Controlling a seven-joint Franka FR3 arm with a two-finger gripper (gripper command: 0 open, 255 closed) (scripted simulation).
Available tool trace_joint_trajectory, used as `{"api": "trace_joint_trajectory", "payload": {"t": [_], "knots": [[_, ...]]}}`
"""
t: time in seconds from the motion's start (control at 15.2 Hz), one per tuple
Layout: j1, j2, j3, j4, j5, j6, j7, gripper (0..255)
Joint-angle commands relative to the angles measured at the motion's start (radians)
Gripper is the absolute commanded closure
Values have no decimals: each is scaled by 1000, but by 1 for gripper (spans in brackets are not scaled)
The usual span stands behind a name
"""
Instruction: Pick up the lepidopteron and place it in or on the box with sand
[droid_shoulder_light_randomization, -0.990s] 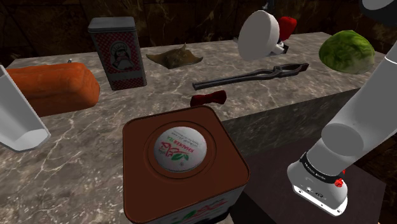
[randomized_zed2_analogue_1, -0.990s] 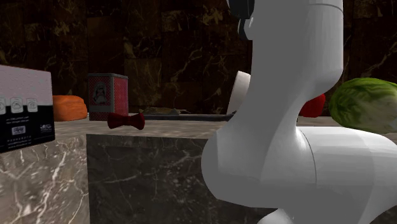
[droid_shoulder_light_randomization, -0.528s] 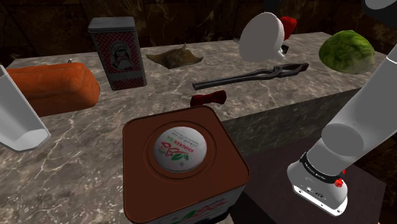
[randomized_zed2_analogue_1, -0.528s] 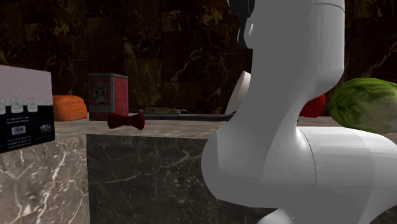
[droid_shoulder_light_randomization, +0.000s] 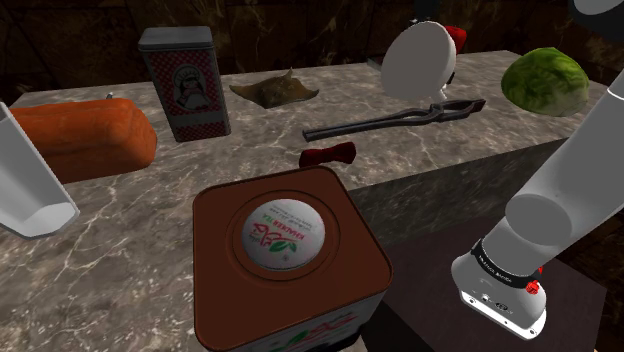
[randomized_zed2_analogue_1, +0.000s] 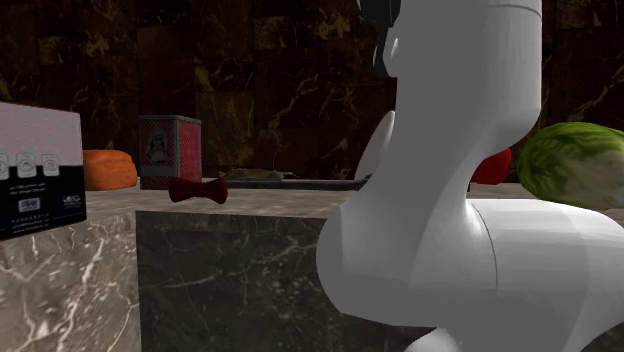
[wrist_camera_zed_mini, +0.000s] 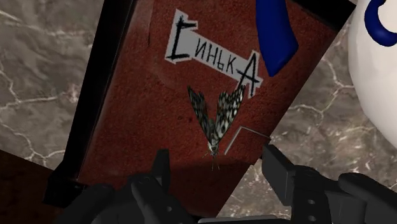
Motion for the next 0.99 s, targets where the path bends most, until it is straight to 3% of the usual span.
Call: {"api": "trace_joint_trajectory", "payload": {"t": [0.0, 0.2, 0.46, 0.92], "knots": [[0, 0, 0, 0, 0, 0, 0, 0], [0, 0, 0, 0, 0, 0, 0, 0], [-9, -1, -7, 124, -2, -126, 4, 0], [-9, -1, -7, 124, -2, -126, 4, 0]]}}
